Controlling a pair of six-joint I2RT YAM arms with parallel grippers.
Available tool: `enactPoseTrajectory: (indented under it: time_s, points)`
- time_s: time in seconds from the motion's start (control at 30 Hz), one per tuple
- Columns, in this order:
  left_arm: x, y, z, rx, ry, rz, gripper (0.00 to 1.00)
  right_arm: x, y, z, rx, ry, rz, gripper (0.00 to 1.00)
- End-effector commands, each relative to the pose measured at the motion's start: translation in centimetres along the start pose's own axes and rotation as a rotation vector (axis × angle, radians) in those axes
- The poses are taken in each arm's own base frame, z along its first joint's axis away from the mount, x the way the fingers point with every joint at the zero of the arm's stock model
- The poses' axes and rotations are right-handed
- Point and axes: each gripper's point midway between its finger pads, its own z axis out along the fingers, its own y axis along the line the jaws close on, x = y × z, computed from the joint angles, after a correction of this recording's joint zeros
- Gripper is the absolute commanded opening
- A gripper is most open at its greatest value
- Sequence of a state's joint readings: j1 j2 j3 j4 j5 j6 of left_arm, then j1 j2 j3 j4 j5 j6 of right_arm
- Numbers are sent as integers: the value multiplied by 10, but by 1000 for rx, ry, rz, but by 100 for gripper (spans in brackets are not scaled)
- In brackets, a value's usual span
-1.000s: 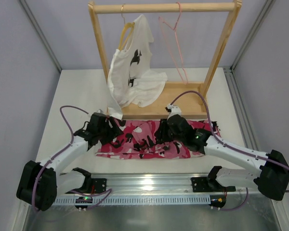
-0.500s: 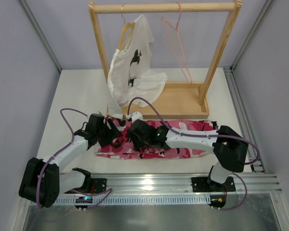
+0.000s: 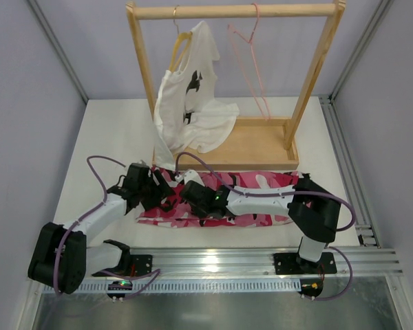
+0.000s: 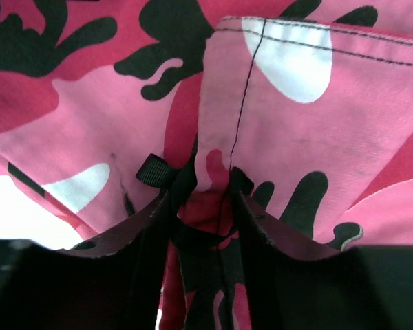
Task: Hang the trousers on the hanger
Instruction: Fold the trousers
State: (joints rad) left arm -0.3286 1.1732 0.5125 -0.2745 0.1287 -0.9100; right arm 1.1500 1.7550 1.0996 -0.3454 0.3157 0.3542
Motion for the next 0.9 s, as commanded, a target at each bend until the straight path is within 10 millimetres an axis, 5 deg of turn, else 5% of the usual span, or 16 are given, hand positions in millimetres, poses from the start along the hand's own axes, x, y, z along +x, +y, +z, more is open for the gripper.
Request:
enactPoseTrajectory:
  time_s: [0.0,0.23,0.67,0.87]
  points:
    - [0,2,5,11,-9,-6,76,-10,-8,-10,59,-46,-8,33]
    - [0,4,5,3,-15,-7,75,-11,-39,-32,193,-96,77,4]
    - [1,7,5,-6,-5,11,75,47,-124,-71,455,-186,417,4]
    - [6,10,7,6,-1,14,76,65,-152,-78,411,-300,640,4]
